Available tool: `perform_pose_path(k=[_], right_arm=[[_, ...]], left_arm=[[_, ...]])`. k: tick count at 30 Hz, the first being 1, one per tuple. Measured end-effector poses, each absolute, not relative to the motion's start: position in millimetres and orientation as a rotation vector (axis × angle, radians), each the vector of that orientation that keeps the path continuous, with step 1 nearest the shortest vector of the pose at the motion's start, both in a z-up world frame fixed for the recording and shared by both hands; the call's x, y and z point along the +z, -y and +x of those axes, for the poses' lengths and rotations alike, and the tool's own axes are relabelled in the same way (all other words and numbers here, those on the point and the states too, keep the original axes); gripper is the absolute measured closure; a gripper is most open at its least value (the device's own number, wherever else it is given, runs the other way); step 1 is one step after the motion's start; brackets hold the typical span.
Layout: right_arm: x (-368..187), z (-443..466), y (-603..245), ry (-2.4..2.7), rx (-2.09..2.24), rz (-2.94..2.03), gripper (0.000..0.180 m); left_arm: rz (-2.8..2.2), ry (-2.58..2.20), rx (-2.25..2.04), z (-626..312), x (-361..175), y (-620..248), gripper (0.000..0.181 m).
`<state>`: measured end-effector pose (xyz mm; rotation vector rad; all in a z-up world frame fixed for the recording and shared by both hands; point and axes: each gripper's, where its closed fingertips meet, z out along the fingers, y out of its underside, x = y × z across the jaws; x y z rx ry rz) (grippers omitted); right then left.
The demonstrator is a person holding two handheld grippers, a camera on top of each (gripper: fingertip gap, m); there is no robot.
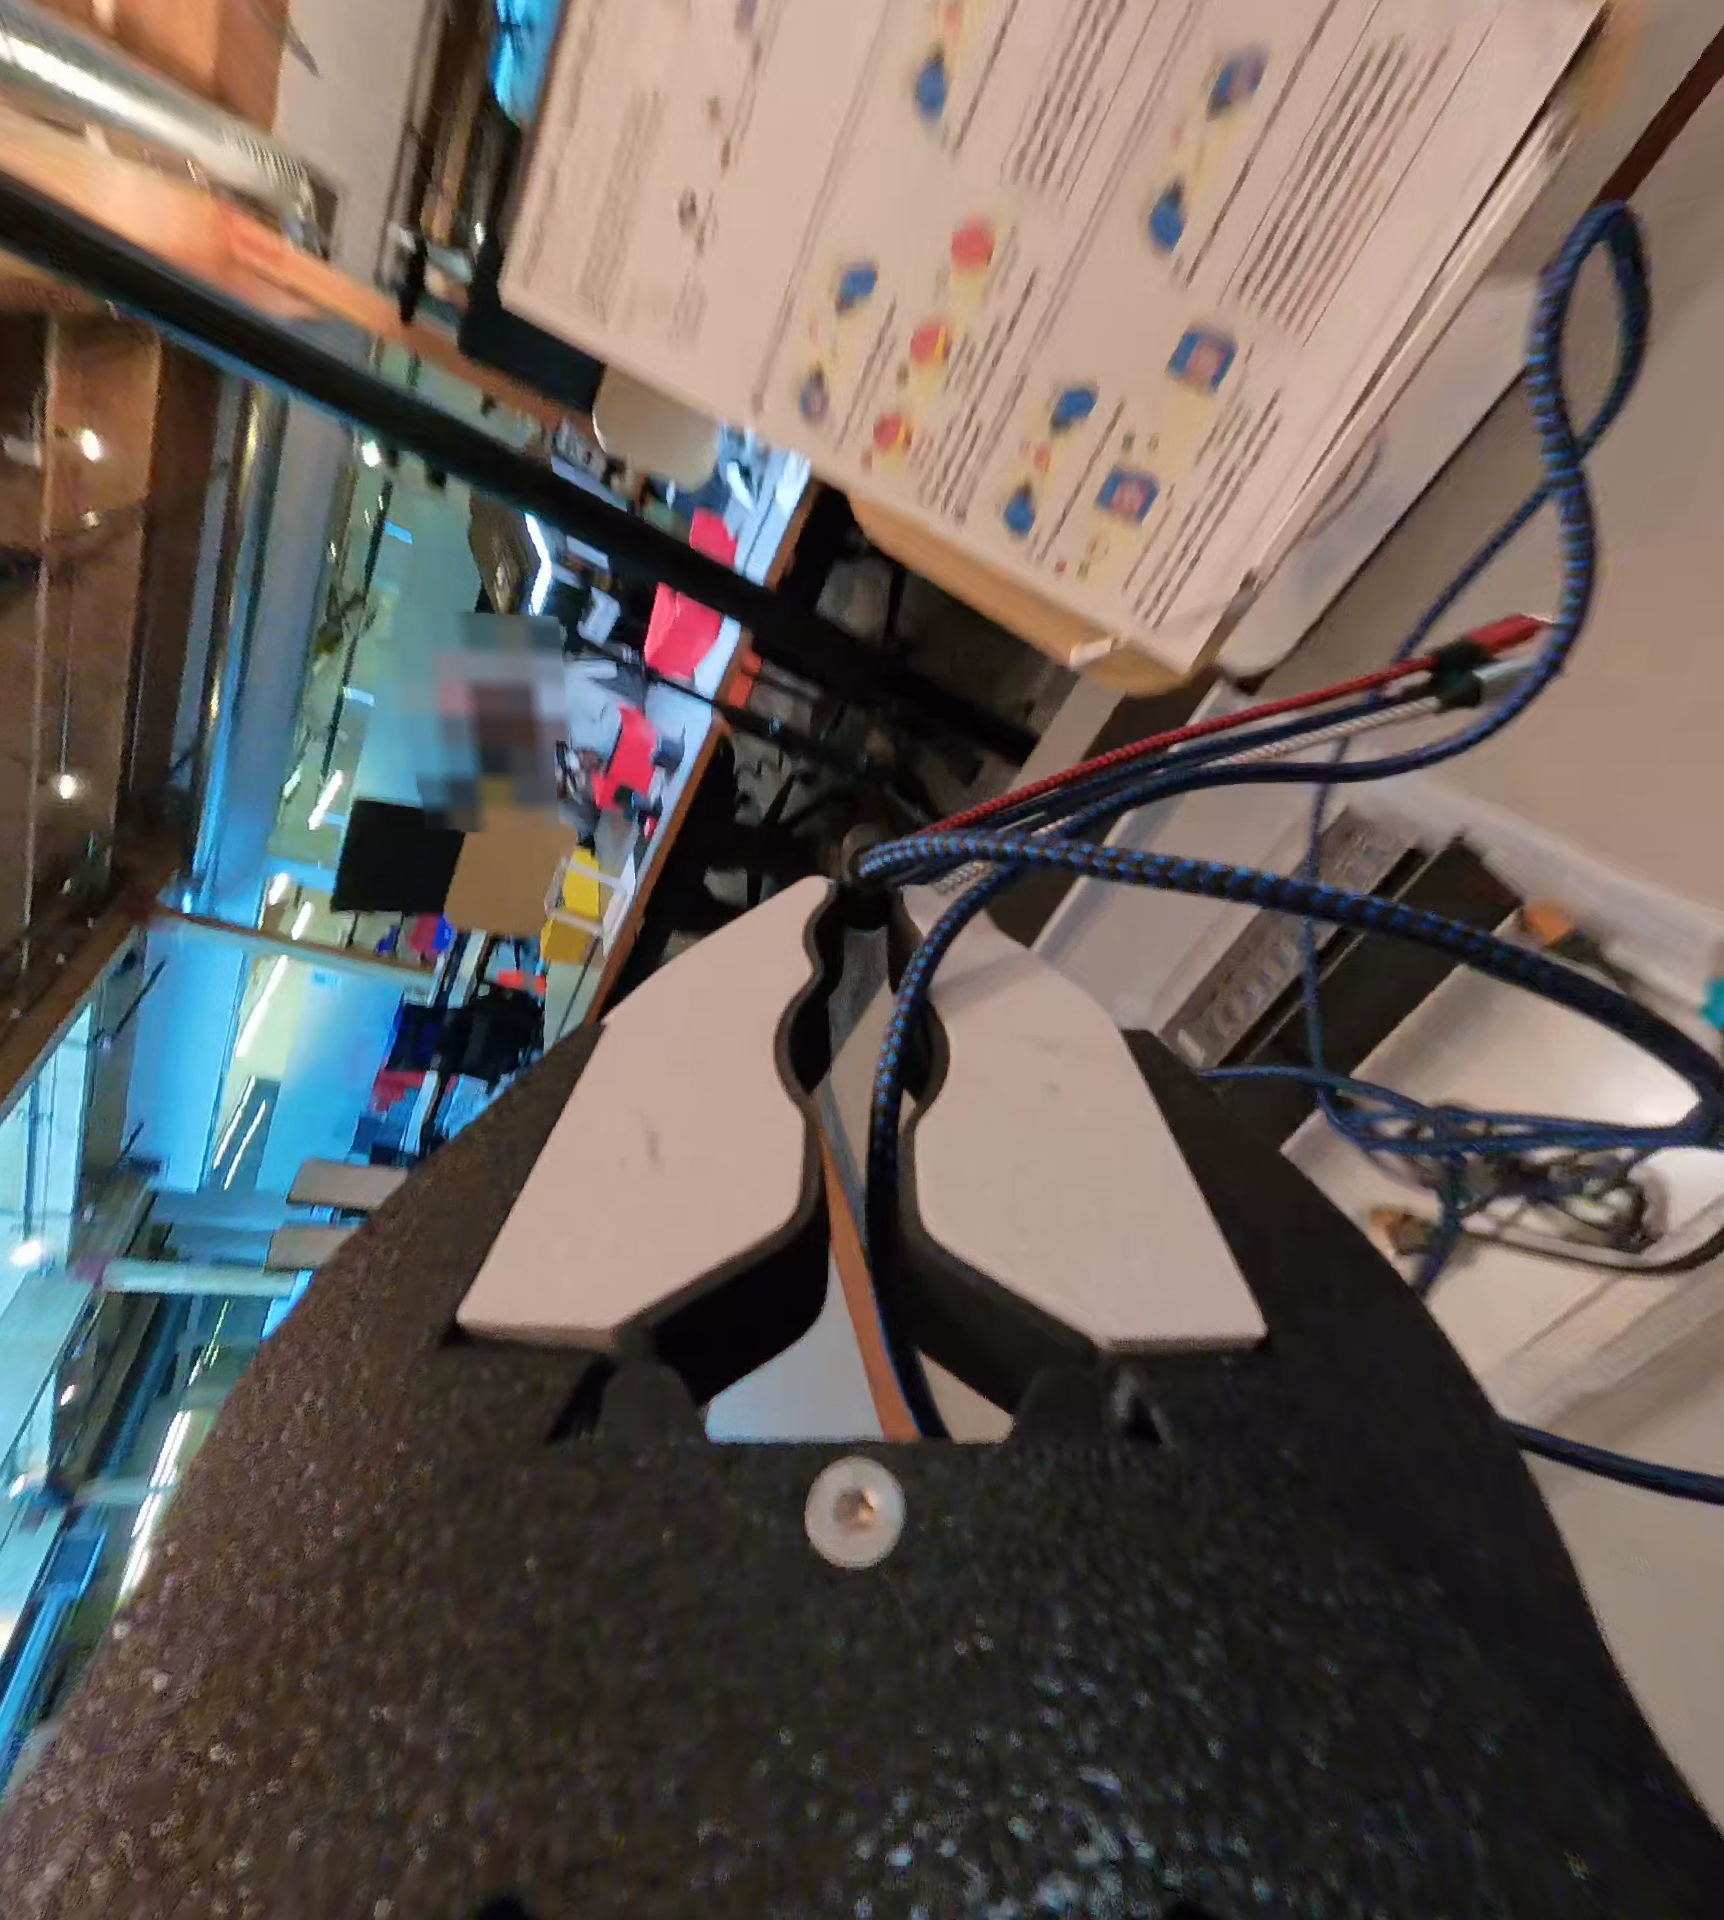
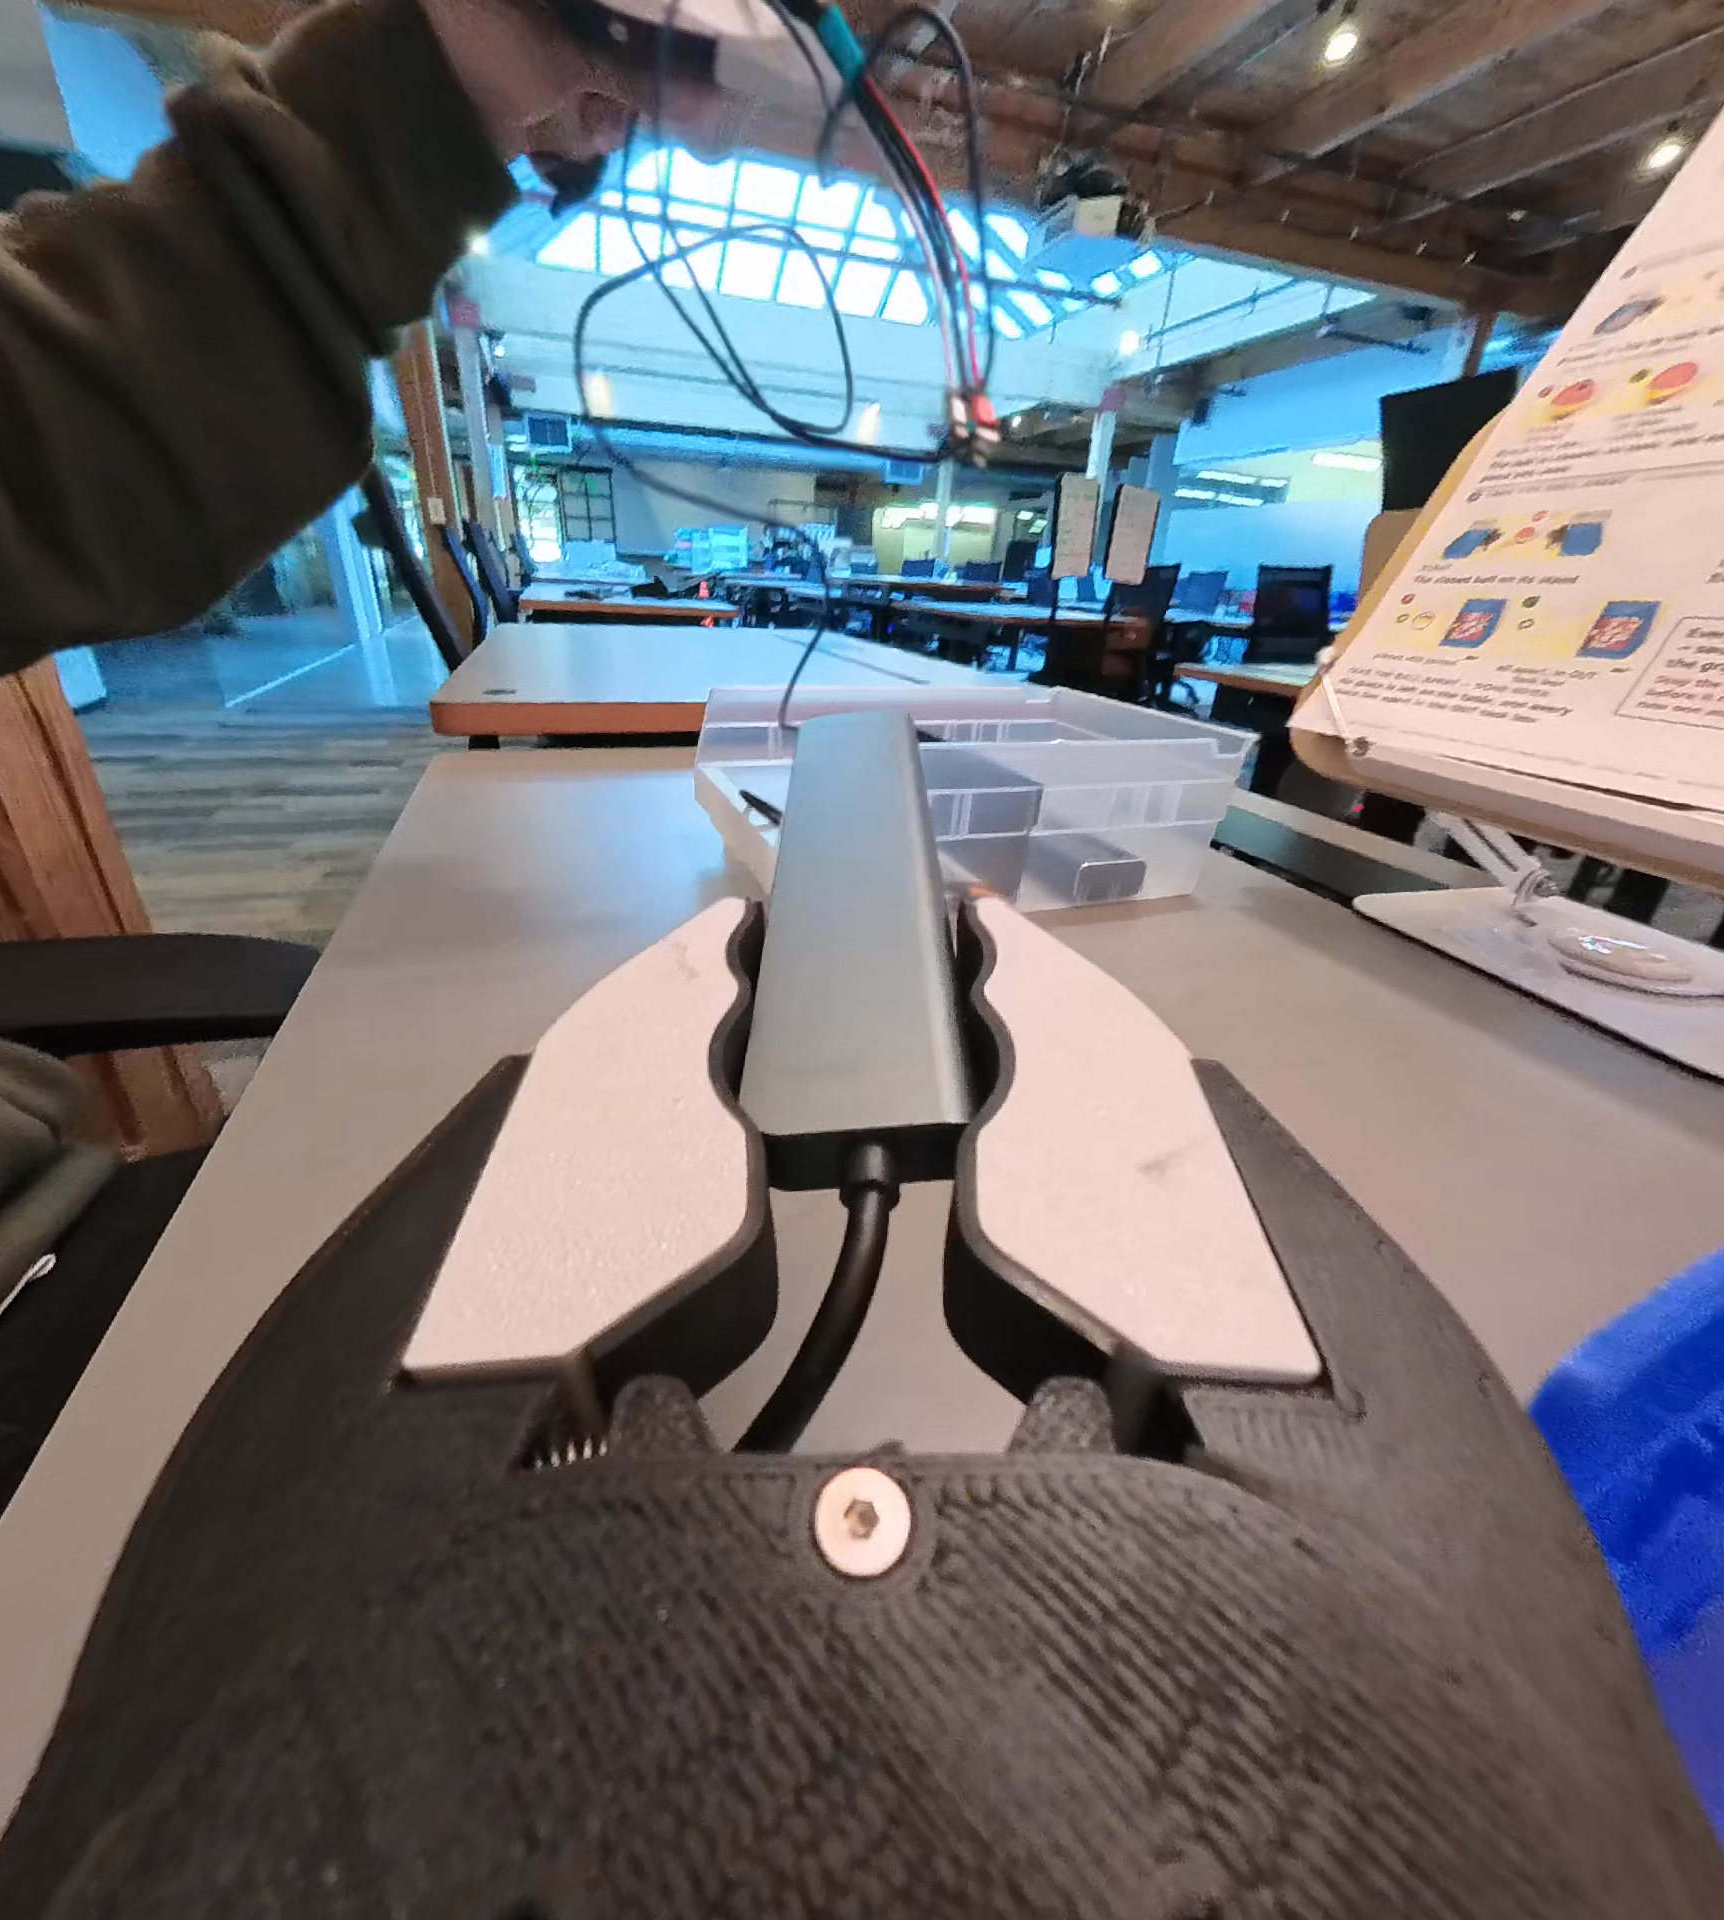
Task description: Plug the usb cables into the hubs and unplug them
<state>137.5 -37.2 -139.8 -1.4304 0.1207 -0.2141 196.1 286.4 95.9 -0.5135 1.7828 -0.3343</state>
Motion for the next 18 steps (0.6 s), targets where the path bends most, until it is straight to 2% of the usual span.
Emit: perform_pose_path(k=[1,7,10,15,18], right_arm=[[-138,139,41,-0.128,-0.218,-1.419,0.144],[-79,153,95,-0.191,-0.312,-1.211,0.144],[-79,157,109,-0.194,-0.376,-1.237,0.144],[-78,166,121,-0.23,-0.396,-1.208,0.144],[-78,169,127,-0.237,-0.437,-1.224,0.144]], left_arm=[[-0.489,-1.768,-0.376,193,105,-271,0.174],[-0.315,-1.843,-0.502,184,89,-176,0.174],[-0.237,-1.809,-0.519,186,97,-140,0.174],[-0.189,-1.764,-0.619,192,142,-96,0.174],[-0.172,-1.775,-0.61,196,131,-84,0.174]])
